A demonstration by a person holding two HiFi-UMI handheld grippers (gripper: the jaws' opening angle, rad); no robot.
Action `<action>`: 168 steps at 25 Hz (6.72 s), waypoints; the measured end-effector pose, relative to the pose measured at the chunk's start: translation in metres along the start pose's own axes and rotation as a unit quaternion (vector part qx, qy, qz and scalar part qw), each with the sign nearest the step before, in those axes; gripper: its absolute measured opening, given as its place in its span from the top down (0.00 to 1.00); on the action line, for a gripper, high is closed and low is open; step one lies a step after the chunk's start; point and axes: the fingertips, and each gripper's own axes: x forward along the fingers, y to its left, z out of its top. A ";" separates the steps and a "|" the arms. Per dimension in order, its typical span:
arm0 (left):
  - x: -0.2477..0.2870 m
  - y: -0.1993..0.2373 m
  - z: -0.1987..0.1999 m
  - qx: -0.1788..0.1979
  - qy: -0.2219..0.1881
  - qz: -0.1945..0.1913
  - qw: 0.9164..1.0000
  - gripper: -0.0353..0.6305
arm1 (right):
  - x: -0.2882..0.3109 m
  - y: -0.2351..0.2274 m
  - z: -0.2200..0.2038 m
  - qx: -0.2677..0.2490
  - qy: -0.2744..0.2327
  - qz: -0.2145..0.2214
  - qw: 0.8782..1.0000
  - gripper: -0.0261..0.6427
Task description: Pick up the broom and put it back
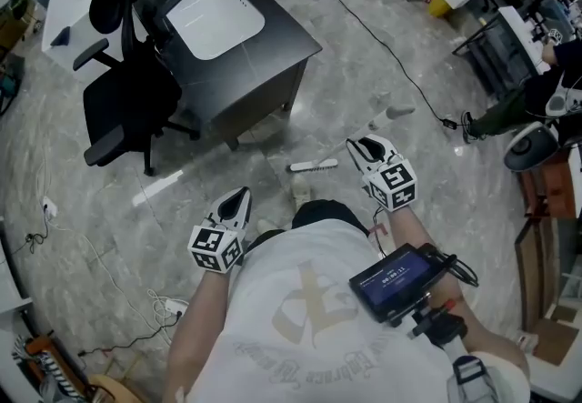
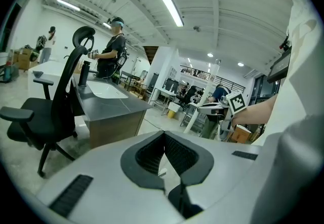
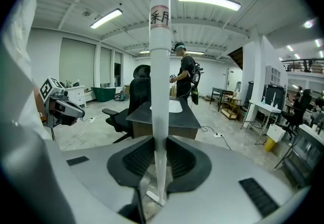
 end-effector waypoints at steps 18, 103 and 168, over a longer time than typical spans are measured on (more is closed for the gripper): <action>0.051 0.017 0.021 -0.020 0.025 0.044 0.999 0.93 | 0.082 -0.035 -0.035 -0.035 0.049 0.079 0.995 0.83; 0.082 0.045 0.006 -0.153 0.052 0.273 0.948 0.93 | 0.361 -0.036 -0.096 -0.116 0.168 0.273 0.940 0.83; 0.070 0.021 0.047 -0.011 0.006 0.057 0.998 0.93 | 0.089 0.019 0.043 0.043 -0.051 0.191 0.979 0.94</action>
